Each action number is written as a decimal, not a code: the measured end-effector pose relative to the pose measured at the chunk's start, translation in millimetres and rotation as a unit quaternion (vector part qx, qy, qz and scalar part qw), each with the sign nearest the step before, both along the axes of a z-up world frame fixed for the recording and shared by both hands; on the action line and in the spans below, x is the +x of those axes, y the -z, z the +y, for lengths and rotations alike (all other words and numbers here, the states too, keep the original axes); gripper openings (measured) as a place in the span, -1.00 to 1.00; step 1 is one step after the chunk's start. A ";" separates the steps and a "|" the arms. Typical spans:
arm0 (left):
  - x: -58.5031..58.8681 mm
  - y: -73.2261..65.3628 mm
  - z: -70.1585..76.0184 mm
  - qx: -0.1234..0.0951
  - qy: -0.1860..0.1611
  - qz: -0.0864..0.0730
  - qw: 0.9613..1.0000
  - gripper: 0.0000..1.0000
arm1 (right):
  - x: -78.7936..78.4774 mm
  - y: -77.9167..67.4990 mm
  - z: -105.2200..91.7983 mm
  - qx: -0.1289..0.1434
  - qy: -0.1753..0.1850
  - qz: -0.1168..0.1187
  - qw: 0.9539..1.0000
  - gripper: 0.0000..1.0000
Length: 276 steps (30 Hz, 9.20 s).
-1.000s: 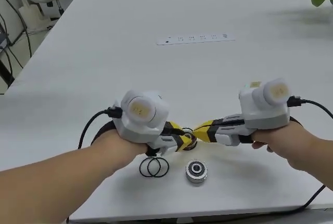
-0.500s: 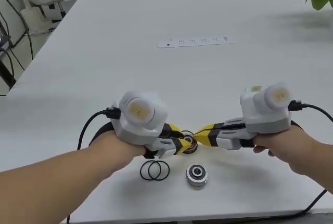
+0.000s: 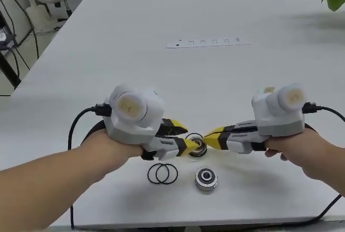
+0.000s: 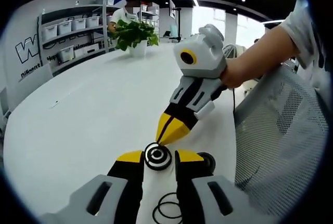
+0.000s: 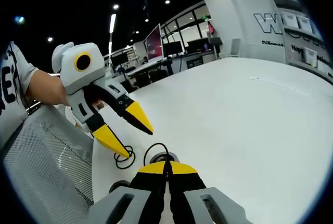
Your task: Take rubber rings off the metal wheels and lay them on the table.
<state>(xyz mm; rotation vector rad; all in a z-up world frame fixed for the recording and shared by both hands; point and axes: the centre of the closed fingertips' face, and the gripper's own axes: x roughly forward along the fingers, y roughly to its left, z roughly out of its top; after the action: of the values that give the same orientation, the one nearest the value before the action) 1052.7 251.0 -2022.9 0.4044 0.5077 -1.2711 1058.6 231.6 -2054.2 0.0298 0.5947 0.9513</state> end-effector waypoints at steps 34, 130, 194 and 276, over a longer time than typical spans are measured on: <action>-29.4 -64.4 44.6 -0.065 -0.021 -0.037 0.997 -0.25 | -7.3 -30.5 10.6 0.032 -0.006 -0.008 0.999 -1.00; -44.7 -73.4 116.4 -0.068 -0.090 -0.061 0.992 -0.13 | -31.6 -1.9 55.5 0.018 -0.007 0.085 0.996 -0.84; 8.1 -67.7 66.6 -0.063 -0.063 -0.015 0.996 -0.16 | -5.8 -47.9 -17.4 0.048 0.030 -0.002 0.998 -0.30; -0.9 36.8 -11.9 0.027 0.026 0.051 0.998 -0.45 | -9.2 26.8 -3.0 -0.089 -0.059 -0.021 0.994 -0.72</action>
<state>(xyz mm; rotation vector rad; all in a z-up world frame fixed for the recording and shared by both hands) 1051.8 239.1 -2059.7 0.4012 0.6225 -1.3355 1049.4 228.6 -2081.0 -0.1853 0.6461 1.0071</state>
